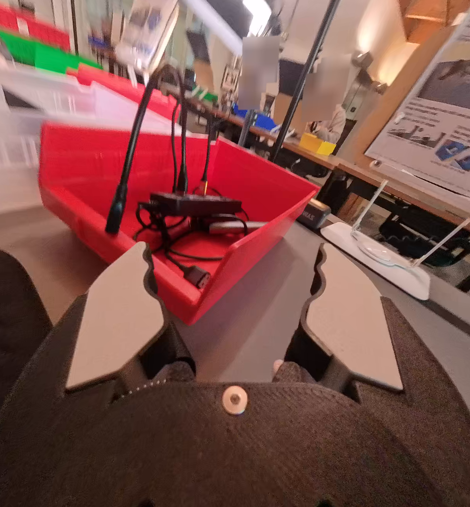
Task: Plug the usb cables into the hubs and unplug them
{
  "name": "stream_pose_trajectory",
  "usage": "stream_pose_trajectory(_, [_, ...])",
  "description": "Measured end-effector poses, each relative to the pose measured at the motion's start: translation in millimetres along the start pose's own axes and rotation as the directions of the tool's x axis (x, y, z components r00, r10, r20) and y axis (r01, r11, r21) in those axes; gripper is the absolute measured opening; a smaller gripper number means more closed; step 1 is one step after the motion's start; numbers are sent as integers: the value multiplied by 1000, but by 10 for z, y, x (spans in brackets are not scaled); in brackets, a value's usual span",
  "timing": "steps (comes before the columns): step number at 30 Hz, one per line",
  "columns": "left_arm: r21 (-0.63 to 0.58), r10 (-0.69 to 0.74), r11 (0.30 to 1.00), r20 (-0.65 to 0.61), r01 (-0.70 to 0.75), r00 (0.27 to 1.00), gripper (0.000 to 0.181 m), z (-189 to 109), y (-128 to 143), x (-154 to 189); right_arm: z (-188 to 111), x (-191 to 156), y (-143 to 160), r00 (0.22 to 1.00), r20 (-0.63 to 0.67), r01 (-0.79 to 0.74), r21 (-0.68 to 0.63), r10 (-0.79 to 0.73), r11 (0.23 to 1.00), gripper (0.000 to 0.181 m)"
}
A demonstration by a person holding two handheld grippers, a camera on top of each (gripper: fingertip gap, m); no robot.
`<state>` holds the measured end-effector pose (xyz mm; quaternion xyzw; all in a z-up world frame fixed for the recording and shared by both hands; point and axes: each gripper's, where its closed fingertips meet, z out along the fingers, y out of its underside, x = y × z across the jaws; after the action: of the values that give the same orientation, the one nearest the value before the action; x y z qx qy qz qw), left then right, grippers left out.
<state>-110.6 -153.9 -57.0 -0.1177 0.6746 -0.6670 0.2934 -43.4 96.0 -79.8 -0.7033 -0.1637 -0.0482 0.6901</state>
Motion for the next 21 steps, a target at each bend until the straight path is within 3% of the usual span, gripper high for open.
stream_pose_trajectory(3, [48, 41, 998, 82, -45, 996, 39, -126, -212, -50, -134, 121, -234, 978, -2, -204, 149, 207, 968, 126])
stream_pose_trajectory(5, [10, 84, 996, 226, -88, 971, 44, -315, -351, -162, -241, 267, -380, 942, 8, -327, 248, 336, 912, 135])
stream_pose_trajectory(8, [-126, 182, 982, 469, -139, 864, 52, -783, -586, -279, -428, 445, -595, 890, 76, -442, 394, 450, 806, 140])
stream_pose_trajectory(10, [-324, 272, 942, 589, -85, 761, 56, -1226, -631, -293, -525, 527, -693, 878, 92, -455, 466, 470, 759, 139])
stream_pose_trajectory(12, [-528, 367, 847, 665, 62, 650, 61, -1768, -610, -238, -561, 495, -759, 892, 106, -432, 487, 440, 759, 137])
stream_pose_trajectory(15, [-702, 453, 600, 694, 384, 560, 69, -2631, -426, 17, -568, 350, -839, 930, 115, -359, 498, 350, 790, 137])
stream_pose_trajectory(17, [-704, 438, 414, 709, 576, 552, 76, -3150, -193, 249, -549, 262, -846, 952, 104, -301, 492, 288, 817, 137])
stream_pose_trajectory(19, [-685, 371, 258, 721, 682, 585, 77, -3478, 84, 479, -507, 202, -812, 964, 95, -262, 473, 247, 841, 136])
stream_pose_trajectory(21, [-701, 299, 170, 707, 693, 641, 77, -3593, 336, 622, -479, 170, -783, 973, 86, -230, 462, 215, 857, 136])
